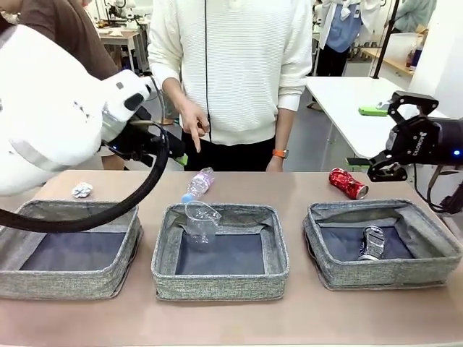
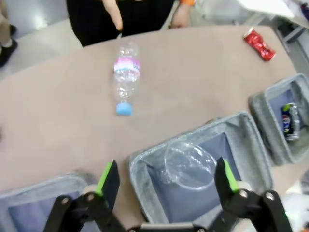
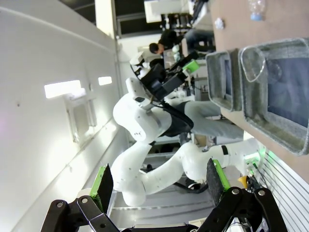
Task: Sort the waste into the appropriate baskets.
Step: Pick up the waste item pointed out by the person.
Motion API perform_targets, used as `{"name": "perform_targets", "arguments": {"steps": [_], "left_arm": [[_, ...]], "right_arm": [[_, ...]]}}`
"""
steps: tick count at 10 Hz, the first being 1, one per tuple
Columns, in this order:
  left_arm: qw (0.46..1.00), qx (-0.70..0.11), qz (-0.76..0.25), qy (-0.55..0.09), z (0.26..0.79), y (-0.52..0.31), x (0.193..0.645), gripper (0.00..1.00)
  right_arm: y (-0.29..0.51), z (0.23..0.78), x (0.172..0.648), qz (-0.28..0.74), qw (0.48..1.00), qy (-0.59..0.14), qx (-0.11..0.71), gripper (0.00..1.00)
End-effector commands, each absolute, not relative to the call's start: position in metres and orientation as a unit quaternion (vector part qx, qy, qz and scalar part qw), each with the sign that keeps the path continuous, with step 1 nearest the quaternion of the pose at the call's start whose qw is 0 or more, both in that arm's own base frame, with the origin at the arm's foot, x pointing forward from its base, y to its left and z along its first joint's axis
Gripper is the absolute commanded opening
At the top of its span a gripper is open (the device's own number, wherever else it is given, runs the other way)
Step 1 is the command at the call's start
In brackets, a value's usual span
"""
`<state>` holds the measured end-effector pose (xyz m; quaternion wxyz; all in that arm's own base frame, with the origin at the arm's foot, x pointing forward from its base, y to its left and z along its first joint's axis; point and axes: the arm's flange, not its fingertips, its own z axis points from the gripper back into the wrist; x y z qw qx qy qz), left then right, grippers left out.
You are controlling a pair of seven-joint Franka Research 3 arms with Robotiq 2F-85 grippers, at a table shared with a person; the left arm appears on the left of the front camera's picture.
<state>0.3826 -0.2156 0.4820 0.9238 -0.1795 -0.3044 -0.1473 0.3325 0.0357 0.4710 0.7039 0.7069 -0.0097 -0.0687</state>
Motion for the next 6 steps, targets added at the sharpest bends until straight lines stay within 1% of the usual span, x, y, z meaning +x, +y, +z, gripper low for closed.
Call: {"name": "perform_targets", "arguments": {"steps": [1,2,3,4,6], "left_arm": [[0.924,-0.191,-0.14,-0.3,0.506,-0.19,0.37,1.0],[0.924,-0.18,-0.147,-0.304,0.482,-0.216,0.383,1.0],[0.937,-0.159,-0.17,-0.259,0.476,-0.22,0.391,1.0],[0.956,-0.119,-0.138,-0.231,0.467,-0.226,0.417,1.0],[0.968,-0.09,-0.146,-0.185,0.456,-0.244,0.479,1.0]], "right_arm": [[0.036,0.471,0.333,-0.061,0.697,-0.017,0.714,1.0],[0.036,0.471,0.333,-0.061,0.697,-0.017,0.714,1.0],[0.036,0.471,0.333,-0.061,0.697,-0.017,0.714,1.0],[0.036,0.471,0.333,-0.061,0.697,-0.017,0.714,1.0],[0.036,0.471,0.333,-0.061,0.697,-0.017,0.714,1.0]]}}
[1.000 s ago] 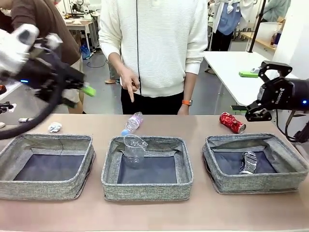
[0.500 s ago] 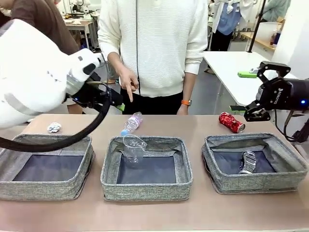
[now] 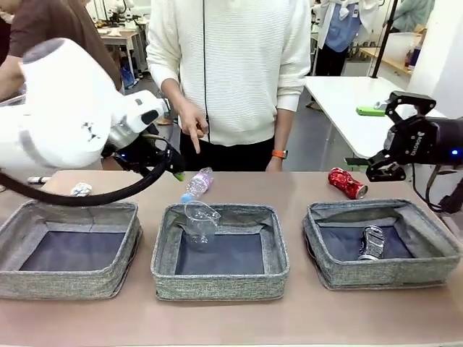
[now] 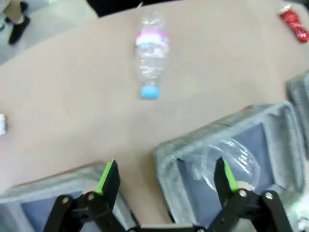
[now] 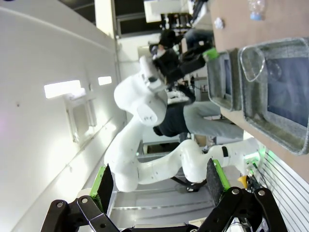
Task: Sort the waste into the appropriate baskets.
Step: Pick up the waste item pointed out by the person.
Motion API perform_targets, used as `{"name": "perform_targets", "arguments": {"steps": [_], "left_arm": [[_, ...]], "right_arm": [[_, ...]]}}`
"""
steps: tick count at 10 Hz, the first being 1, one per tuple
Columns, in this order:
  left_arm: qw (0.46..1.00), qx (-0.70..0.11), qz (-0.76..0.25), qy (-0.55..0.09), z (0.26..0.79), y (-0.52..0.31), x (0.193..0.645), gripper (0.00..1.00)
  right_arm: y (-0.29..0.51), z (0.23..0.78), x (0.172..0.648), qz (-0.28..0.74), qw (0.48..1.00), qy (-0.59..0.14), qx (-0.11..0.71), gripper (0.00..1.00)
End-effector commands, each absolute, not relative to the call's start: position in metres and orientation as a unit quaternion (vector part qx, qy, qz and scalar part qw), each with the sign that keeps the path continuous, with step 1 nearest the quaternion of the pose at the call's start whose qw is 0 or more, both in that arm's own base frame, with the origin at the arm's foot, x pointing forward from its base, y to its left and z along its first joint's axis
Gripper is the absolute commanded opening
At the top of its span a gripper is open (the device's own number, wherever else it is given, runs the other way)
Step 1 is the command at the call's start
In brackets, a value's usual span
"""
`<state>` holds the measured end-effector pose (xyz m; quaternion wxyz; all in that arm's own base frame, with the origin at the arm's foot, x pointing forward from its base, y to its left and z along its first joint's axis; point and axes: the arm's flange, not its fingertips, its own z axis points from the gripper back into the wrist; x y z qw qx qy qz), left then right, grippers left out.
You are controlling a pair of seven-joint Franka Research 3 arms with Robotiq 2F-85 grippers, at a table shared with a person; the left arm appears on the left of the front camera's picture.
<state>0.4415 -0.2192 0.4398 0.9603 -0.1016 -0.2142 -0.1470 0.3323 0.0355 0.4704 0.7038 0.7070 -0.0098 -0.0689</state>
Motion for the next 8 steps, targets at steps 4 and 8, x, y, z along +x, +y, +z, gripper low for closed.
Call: {"name": "perform_targets", "arguments": {"steps": [4,8], "left_arm": [[0.97,-0.124,-0.164,-0.132,0.421,-0.257,0.526,1.0],[0.968,-0.083,-0.158,-0.178,0.376,-0.272,0.555,1.0]], "right_arm": [[0.036,0.471,0.333,-0.061,0.697,-0.017,0.714,1.0],[0.036,0.471,0.333,-0.061,0.697,-0.017,0.714,1.0]]}}
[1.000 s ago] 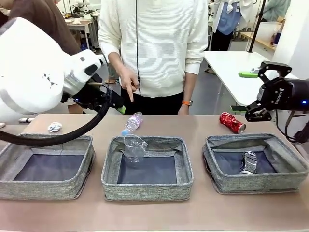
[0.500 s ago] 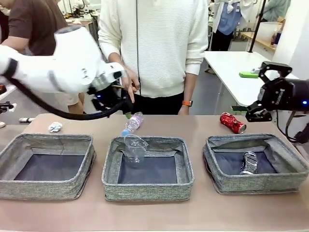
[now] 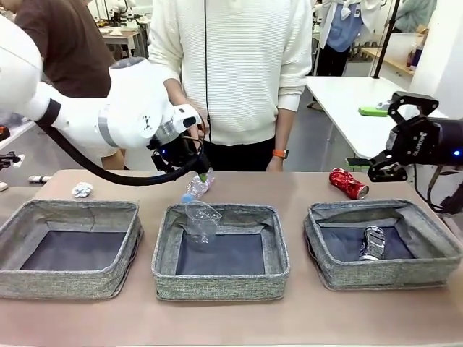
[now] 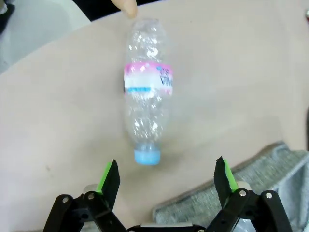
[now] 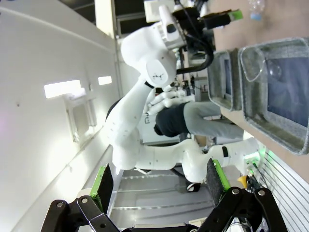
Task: Sort the waste into the appropriate baskets.
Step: Pick up the waste item pointed out by the person.
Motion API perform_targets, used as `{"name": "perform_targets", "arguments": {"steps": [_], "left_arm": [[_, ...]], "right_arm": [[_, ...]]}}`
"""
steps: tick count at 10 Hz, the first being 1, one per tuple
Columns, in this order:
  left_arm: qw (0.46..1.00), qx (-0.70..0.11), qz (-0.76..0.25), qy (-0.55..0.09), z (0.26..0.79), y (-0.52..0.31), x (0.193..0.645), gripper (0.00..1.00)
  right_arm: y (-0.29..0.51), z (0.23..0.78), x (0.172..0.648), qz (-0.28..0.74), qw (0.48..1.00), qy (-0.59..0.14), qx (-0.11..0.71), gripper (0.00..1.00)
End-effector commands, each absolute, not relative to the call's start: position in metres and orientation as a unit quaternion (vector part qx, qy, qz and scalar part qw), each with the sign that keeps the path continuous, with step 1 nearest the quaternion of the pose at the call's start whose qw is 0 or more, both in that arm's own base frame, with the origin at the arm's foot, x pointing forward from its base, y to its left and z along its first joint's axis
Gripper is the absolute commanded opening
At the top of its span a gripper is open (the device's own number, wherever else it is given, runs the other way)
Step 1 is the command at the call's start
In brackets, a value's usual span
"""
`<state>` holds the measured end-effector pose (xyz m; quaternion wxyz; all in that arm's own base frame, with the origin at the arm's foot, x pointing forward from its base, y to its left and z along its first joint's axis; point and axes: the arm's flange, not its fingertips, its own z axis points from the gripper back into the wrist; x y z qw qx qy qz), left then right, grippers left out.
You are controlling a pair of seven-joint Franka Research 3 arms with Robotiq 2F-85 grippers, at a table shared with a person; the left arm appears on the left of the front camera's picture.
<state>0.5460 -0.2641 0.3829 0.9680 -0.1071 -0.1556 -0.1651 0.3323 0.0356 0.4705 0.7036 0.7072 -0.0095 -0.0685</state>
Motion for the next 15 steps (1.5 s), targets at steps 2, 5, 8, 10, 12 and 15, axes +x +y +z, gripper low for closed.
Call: {"name": "perform_targets", "arguments": {"steps": [2,5,8,10,12,15], "left_arm": [[0.964,-0.083,-0.169,-0.191,0.359,-0.281,0.573,1.0],[0.965,-0.086,-0.153,-0.196,0.334,-0.28,0.595,1.0],[0.962,-0.086,-0.153,-0.21,0.321,-0.285,0.604,1.0],[0.959,-0.086,-0.159,-0.217,0.316,-0.287,0.605,1.0],[0.959,-0.089,-0.16,-0.216,0.315,-0.289,0.605,1.0],[0.962,-0.085,-0.161,-0.205,0.314,-0.29,0.604,0.43]], "right_arm": [[0.036,0.471,0.333,-0.061,0.697,-0.017,0.714,1.0],[0.036,0.471,0.333,-0.061,0.697,-0.017,0.714,1.0],[0.036,0.471,0.333,-0.061,0.697,-0.017,0.714,1.0],[0.036,0.471,0.333,-0.061,0.697,-0.017,0.714,1.0],[0.036,0.471,0.333,-0.061,0.697,-0.017,0.714,1.0],[0.036,0.471,0.333,-0.061,0.697,-0.017,0.714,1.0]]}}
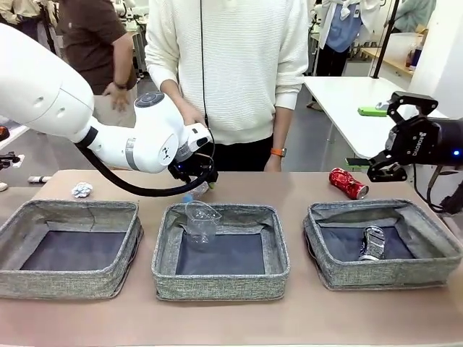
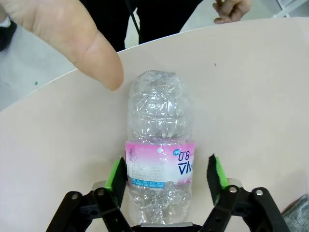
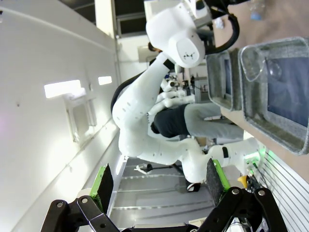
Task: Sort the waste into the appropriate baskets.
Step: Pick up the waste item pointed out by the person.
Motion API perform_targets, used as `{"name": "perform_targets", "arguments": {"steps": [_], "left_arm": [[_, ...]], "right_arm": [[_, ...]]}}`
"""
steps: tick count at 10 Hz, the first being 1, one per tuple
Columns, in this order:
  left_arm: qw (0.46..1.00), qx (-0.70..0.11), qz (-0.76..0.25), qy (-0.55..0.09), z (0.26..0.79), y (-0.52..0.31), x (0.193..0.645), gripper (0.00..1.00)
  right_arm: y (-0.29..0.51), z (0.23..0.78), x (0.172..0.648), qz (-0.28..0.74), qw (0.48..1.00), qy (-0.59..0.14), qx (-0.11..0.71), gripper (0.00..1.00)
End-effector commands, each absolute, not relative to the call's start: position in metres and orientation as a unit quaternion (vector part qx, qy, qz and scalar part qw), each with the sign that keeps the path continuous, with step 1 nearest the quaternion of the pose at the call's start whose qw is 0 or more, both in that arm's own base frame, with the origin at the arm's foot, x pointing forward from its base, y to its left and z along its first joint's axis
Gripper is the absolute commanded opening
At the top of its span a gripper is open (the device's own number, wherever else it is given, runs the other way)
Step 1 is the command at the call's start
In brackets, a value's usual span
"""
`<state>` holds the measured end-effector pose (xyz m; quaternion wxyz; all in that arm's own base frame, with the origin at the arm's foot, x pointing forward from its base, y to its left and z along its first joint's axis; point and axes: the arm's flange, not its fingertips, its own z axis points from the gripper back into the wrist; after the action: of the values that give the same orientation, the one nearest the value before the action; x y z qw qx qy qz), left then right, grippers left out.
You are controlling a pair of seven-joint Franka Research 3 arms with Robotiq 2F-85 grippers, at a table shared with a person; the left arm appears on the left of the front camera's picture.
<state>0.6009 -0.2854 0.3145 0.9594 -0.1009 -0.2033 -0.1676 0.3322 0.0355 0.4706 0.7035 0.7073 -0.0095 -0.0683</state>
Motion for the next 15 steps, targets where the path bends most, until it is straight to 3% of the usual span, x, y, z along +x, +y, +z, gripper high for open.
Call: {"name": "perform_targets", "arguments": {"steps": [1,2,3,12,15], "left_arm": [[0.962,-0.083,-0.163,-0.204,0.313,-0.29,0.603,0.0],[0.962,-0.082,-0.165,-0.202,0.312,-0.29,0.603,0.37],[0.962,-0.079,-0.169,-0.201,0.311,-0.291,0.602,0.0],[0.963,-0.082,-0.19,-0.174,0.322,-0.286,0.59,0.0],[0.968,-0.137,-0.123,-0.173,0.41,-0.279,0.547,0.0]], "right_arm": [[0.036,0.471,0.333,-0.061,0.697,-0.017,0.714,1.0],[0.036,0.471,0.333,-0.061,0.697,-0.017,0.714,1.0],[0.036,0.471,0.333,-0.061,0.697,-0.017,0.714,1.0],[0.036,0.471,0.333,-0.061,0.697,-0.017,0.714,1.0],[0.036,0.471,0.333,-0.061,0.697,-0.017,0.714,1.0]]}}
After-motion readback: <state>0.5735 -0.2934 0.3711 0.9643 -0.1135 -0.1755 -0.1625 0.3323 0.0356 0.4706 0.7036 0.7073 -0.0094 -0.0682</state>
